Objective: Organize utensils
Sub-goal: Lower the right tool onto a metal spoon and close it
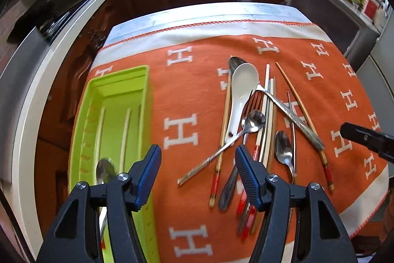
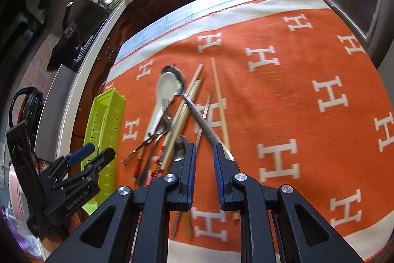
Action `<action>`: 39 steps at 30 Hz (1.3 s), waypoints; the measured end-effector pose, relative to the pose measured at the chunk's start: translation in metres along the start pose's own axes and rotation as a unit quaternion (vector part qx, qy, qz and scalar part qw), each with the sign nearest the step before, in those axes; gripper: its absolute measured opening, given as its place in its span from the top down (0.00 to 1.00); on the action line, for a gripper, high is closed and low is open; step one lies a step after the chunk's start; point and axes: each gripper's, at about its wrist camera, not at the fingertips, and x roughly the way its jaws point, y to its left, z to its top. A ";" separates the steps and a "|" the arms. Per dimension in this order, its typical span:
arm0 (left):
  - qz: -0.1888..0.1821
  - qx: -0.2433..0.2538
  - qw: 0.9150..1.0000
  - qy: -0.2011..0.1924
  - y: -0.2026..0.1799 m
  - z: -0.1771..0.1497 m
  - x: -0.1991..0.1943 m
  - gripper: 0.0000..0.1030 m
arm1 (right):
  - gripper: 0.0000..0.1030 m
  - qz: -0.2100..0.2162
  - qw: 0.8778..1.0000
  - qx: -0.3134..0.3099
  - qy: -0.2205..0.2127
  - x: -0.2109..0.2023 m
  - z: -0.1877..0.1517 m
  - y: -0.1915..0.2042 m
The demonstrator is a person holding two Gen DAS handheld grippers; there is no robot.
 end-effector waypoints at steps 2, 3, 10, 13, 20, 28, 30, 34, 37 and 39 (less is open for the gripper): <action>-0.002 0.019 1.000 0.004 -0.004 0.005 0.012 0.41 | 0.86 0.007 1.000 -0.001 0.007 0.006 -0.003 -0.003; -0.004 0.028 1.000 0.008 -0.005 0.007 0.017 0.42 | 0.86 0.008 1.000 -0.004 0.010 0.010 -0.004 -0.002; -0.026 0.088 0.995 0.044 -0.011 0.009 0.050 0.64 | 0.86 0.020 0.997 -0.056 0.041 0.036 -0.026 0.014; -0.040 0.097 0.993 0.057 -0.011 0.007 0.054 0.64 | 0.86 0.026 0.996 -0.071 0.051 0.044 -0.033 0.023; -0.054 0.129 0.987 0.074 -0.008 0.000 0.059 0.64 | 0.86 0.039 0.993 -0.093 0.065 0.056 -0.042 0.038; -0.079 0.134 0.984 0.087 -0.008 -0.003 0.066 0.90 | 0.86 0.040 0.991 -0.106 0.069 0.067 -0.045 0.051; -0.080 0.132 0.984 0.087 -0.008 -0.002 0.065 0.91 | 0.86 0.039 0.991 -0.110 0.068 0.067 -0.047 0.053; -0.095 0.104 0.986 0.089 -0.004 -0.002 0.058 0.96 | 0.86 0.036 0.990 -0.118 0.067 0.070 -0.046 0.060; -0.110 0.084 0.987 0.085 0.000 -0.004 0.049 0.96 | 0.86 0.033 0.989 -0.123 0.070 0.077 -0.046 0.065; -0.118 0.077 0.987 0.083 0.001 -0.006 0.044 0.96 | 0.86 0.027 0.989 -0.129 0.067 0.082 -0.045 0.071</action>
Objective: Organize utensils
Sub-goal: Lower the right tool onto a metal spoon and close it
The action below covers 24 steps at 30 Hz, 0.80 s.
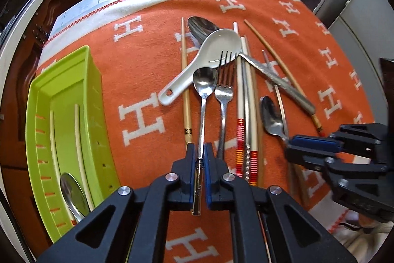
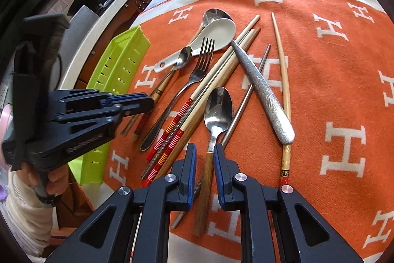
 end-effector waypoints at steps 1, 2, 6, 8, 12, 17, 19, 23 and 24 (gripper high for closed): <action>-0.006 -0.003 1.000 -0.001 -0.001 -0.002 -0.002 0.96 | 0.86 -0.001 1.000 -0.002 -0.001 0.000 0.001 0.000; -0.009 -0.005 1.000 -0.001 -0.002 -0.004 -0.002 0.96 | 0.86 -0.003 1.000 -0.005 -0.002 0.002 0.002 0.002; -0.016 -0.016 1.000 0.003 -0.006 -0.010 0.001 0.96 | 0.86 -0.016 1.000 -0.012 0.003 0.011 0.009 0.005; -0.020 -0.025 0.999 0.007 -0.006 -0.012 0.004 0.96 | 0.86 -0.032 0.999 -0.029 0.010 0.016 0.008 0.011; -0.028 -0.040 0.999 0.019 -0.004 -0.017 0.011 0.96 | 0.90 -0.047 0.998 -0.046 0.009 0.019 0.005 0.020; -0.036 -0.052 0.998 0.017 -0.002 -0.015 0.013 0.95 | 0.94 -0.027 0.999 -0.021 0.009 0.017 0.002 0.013; -0.035 -0.055 0.998 0.017 -0.001 -0.011 0.014 0.93 | 0.94 -0.022 1.000 -0.013 0.005 0.014 -0.001 0.011; -0.025 -0.056 0.998 0.019 -0.003 0.000 0.018 0.80 | 0.94 -0.021 1.000 -0.007 -0.004 0.003 -0.006 0.007; -0.024 -0.055 0.998 0.023 -0.004 0.002 0.020 0.80 | 0.94 -0.021 1.000 -0.005 -0.006 0.002 -0.006 0.007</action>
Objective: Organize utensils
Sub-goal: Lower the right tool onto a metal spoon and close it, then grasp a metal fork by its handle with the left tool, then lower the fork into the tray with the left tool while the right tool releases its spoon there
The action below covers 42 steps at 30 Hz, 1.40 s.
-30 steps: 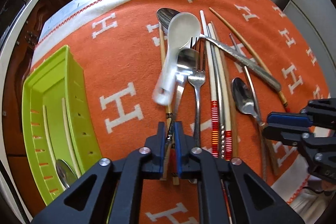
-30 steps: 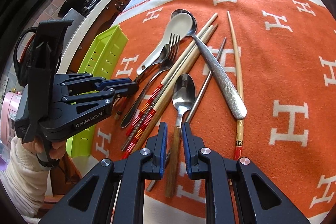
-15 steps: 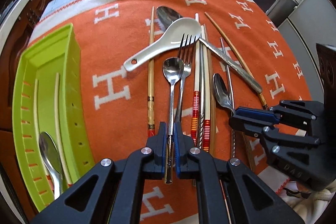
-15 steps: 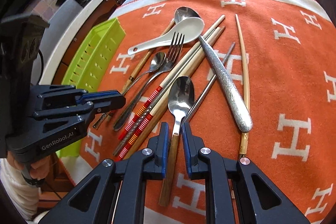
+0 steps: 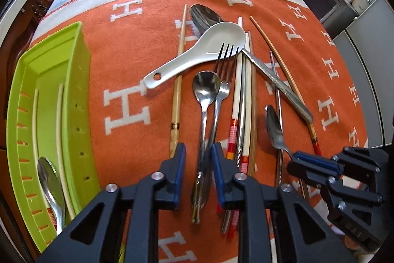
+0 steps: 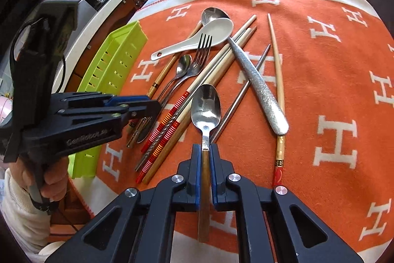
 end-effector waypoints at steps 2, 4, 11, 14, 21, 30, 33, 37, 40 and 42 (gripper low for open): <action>0.009 0.008 1.000 -0.004 -0.005 0.004 0.002 0.80 | 0.94 0.000 1.000 0.002 -0.001 -0.003 -0.001 -0.002; 0.016 0.013 1.000 -0.005 -0.007 0.007 0.003 0.80 | 0.94 0.002 1.000 0.004 -0.002 -0.007 -0.003 -0.006; -0.030 -0.023 0.999 -0.005 0.008 0.008 0.003 0.95 | 0.94 0.005 1.000 0.010 -0.005 -0.013 -0.006 -0.013; -0.029 -0.035 0.999 -0.011 0.010 0.004 0.002 0.96 | 0.94 0.007 1.000 0.014 -0.006 -0.016 -0.007 -0.015; -0.037 -0.055 0.997 -0.043 0.013 -0.009 -0.028 1.00 | 0.94 0.016 1.000 0.022 -0.013 -0.024 -0.004 -0.017; -0.027 -0.058 0.996 -0.065 0.014 -0.024 -0.058 1.00 | 0.94 0.032 0.999 0.020 -0.023 -0.040 -0.001 -0.001; -0.020 -0.064 0.994 -0.083 0.020 -0.032 -0.075 1.00 | 0.94 0.038 0.999 0.017 -0.024 -0.046 0.002 0.006; -0.003 -0.074 0.990 -0.120 0.030 -0.042 -0.105 1.00 | 0.94 0.060 0.998 0.013 -0.022 -0.051 0.015 0.023; 0.018 -0.090 0.985 -0.149 0.043 -0.052 -0.128 1.00 | 0.94 0.082 0.996 0.006 -0.018 -0.052 0.030 0.046; 0.035 -0.107 0.980 -0.165 0.056 -0.060 -0.140 1.00 | 0.94 0.096 0.995 0.000 -0.016 -0.052 0.042 0.065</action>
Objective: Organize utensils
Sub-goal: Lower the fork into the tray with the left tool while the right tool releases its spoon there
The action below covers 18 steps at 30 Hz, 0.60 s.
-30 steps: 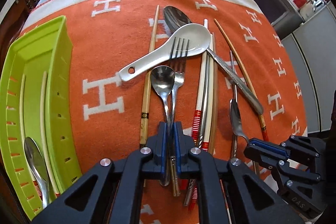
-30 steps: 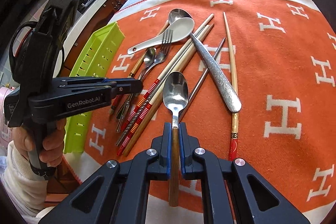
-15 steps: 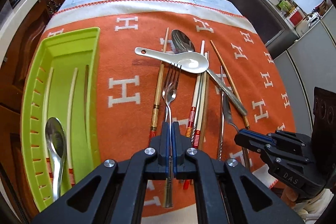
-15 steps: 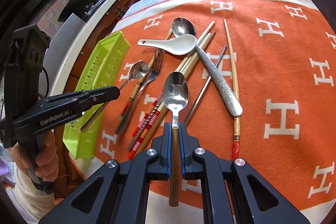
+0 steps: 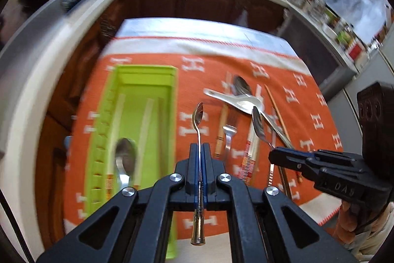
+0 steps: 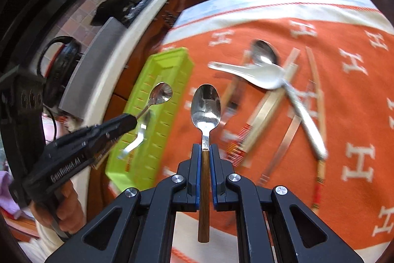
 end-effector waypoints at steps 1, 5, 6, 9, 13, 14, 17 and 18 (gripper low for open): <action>0.007 -0.005 1.000 -0.004 0.006 0.000 -0.003 1.00 | 0.94 0.005 1.000 -0.004 0.002 0.004 0.006 0.010; 0.042 -0.036 0.998 -0.006 0.044 -0.001 -0.006 1.00 | 0.94 0.021 1.000 -0.001 0.017 0.029 0.029 0.042; 0.047 -0.041 0.998 -0.004 0.053 -0.002 -0.005 1.00 | 0.94 0.023 1.000 0.004 0.021 0.034 0.033 0.046; 0.067 -0.051 0.996 0.005 0.076 -0.005 0.005 1.00 | 0.94 0.029 0.998 0.029 0.045 0.061 0.044 0.054; 0.065 -0.049 0.996 0.030 0.091 -0.008 0.024 1.00 | 0.94 0.031 0.997 0.040 0.063 0.091 0.052 0.069; 0.066 -0.048 0.996 0.037 0.094 -0.009 0.028 1.00 | 0.94 0.030 0.997 0.041 0.065 0.096 0.053 0.073; 0.081 -0.049 0.994 0.047 0.100 -0.012 0.033 0.89 | 0.93 0.024 0.996 0.045 0.069 0.112 0.055 0.080; 0.086 -0.051 0.994 0.049 0.101 -0.012 0.032 0.86 | 0.93 0.021 0.996 0.044 0.071 0.116 0.055 0.081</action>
